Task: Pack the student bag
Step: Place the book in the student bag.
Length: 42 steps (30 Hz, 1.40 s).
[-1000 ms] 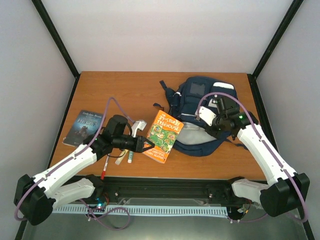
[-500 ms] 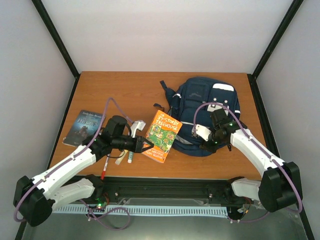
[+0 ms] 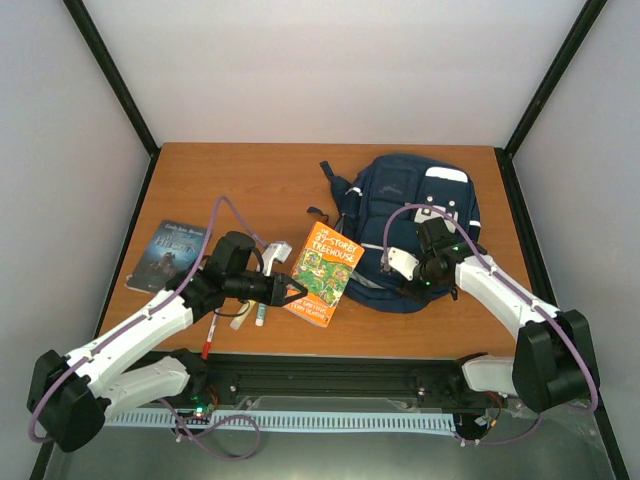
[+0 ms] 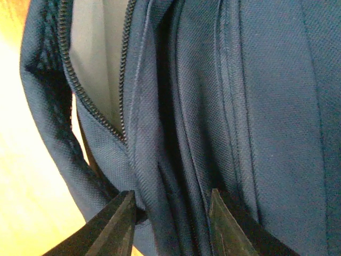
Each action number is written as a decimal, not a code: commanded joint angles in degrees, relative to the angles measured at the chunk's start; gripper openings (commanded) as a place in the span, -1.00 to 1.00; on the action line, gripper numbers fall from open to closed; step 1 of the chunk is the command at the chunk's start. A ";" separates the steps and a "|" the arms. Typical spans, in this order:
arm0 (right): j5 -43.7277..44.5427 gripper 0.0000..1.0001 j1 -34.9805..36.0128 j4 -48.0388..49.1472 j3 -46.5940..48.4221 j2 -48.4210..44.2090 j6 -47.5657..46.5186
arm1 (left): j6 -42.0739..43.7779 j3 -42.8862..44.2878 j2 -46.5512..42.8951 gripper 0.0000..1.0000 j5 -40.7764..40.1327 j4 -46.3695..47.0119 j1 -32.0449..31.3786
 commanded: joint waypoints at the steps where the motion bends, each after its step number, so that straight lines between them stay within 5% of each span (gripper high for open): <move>1: 3.56 -0.24 0.39 4.02 -0.54 0.86 0.64 | 0.74 1.12 -0.33 -0.99 1.05 3.37 0.03; 7: 5.33 -0.94 0.35 3.28 1.84 -0.63 1.03 | 0.83 0.86 -0.09 -0.98 1.12 3.59 0.03; 25: 12.19 -0.94 0.26 0.63 27.41 -7.60 7.00 | -5.00 0.94 8.84 -0.99 13.38 18.03 -0.76; 33: 12.26 -0.94 0.30 3.47 30.66 -7.59 9.28 | -12.67 5.21 23.75 -0.99 16.36 32.83 -0.89; 42: 10.43 -0.94 0.29 3.48 29.70 -9.50 9.14 | -14.30 23.47 44.32 -0.98 23.07 36.26 -0.93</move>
